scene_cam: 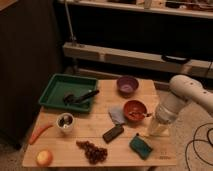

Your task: Place banana in red bowl

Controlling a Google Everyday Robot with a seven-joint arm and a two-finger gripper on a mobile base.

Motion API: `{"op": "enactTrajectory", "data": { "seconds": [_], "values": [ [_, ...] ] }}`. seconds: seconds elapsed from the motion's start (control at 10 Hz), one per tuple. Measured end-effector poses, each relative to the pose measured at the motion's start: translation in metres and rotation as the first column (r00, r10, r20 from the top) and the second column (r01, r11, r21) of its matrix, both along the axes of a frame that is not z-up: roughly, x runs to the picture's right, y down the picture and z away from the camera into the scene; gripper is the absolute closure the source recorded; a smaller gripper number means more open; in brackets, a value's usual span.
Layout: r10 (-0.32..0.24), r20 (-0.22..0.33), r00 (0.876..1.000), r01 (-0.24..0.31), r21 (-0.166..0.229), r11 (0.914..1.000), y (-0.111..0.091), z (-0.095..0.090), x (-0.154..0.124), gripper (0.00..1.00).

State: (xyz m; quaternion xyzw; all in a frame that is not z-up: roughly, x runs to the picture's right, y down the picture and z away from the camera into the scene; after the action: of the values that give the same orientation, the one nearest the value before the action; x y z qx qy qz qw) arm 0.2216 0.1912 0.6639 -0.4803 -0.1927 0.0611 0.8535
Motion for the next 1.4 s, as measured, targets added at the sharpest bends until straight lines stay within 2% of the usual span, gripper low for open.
{"op": "enactTrajectory", "data": {
  "seconds": [0.1, 0.3, 0.5, 0.6, 0.9, 1.1, 1.2, 1.4],
  "values": [
    [-0.004, 0.022, 1.0, 0.004, 0.001, 1.0, -0.011, -0.023, -0.009, 0.99],
    [-0.016, 0.046, 0.999, 0.015, 0.01, 0.9998, -0.024, -0.05, -0.02, 0.99],
    [-0.035, 0.047, 0.998, 0.033, 0.047, 0.9983, -0.044, -0.067, -0.027, 0.99],
    [-0.041, 0.037, 0.998, 0.039, 0.067, 0.997, -0.053, -0.067, -0.028, 0.99],
    [-0.048, 0.011, 0.999, 0.046, 0.133, 0.9901, -0.092, -0.045, -0.024, 0.99],
    [-0.046, -0.017, 0.999, 0.048, 0.183, 0.9819, -0.127, -0.023, -0.01, 0.99],
    [-0.045, -0.02, 0.999, 0.048, 0.189, 0.9809, -0.132, -0.019, -0.008, 0.99],
    [-0.038, -0.034, 0.999, 0.045, 0.221, 0.9742, -0.166, 0.006, 0.005, 0.99]
  ]
}}
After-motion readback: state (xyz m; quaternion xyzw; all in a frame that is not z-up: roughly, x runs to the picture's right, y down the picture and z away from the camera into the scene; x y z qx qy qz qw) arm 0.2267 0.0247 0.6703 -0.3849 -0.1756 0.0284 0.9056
